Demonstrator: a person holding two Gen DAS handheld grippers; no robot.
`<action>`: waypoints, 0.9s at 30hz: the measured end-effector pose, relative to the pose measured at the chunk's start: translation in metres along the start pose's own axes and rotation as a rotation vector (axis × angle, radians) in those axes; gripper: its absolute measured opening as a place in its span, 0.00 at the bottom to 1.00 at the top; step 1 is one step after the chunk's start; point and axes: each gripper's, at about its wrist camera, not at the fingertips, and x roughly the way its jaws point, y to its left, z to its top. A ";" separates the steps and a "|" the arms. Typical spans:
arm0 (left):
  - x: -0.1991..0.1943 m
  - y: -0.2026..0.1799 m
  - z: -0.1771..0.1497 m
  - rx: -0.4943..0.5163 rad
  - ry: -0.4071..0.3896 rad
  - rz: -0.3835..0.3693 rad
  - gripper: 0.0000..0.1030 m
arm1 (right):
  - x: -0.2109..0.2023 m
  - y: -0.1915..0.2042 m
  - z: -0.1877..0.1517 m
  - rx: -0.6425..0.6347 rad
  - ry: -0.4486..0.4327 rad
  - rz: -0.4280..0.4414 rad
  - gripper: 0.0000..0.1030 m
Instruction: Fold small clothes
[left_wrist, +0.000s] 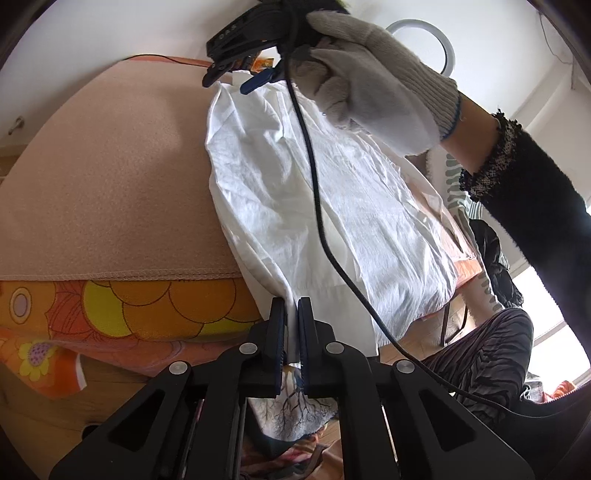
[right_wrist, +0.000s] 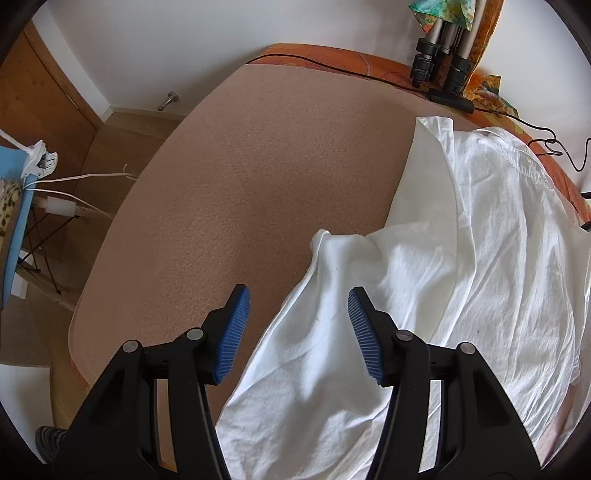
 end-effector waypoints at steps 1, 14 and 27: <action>0.000 -0.001 0.000 0.010 -0.002 0.001 0.05 | 0.005 0.002 0.005 0.011 0.008 -0.013 0.56; 0.007 -0.036 0.003 0.140 -0.009 -0.017 0.04 | 0.038 -0.012 0.017 0.054 0.056 -0.108 0.12; 0.014 -0.098 0.012 0.322 -0.011 -0.057 0.04 | -0.050 -0.130 -0.033 0.268 -0.154 0.229 0.04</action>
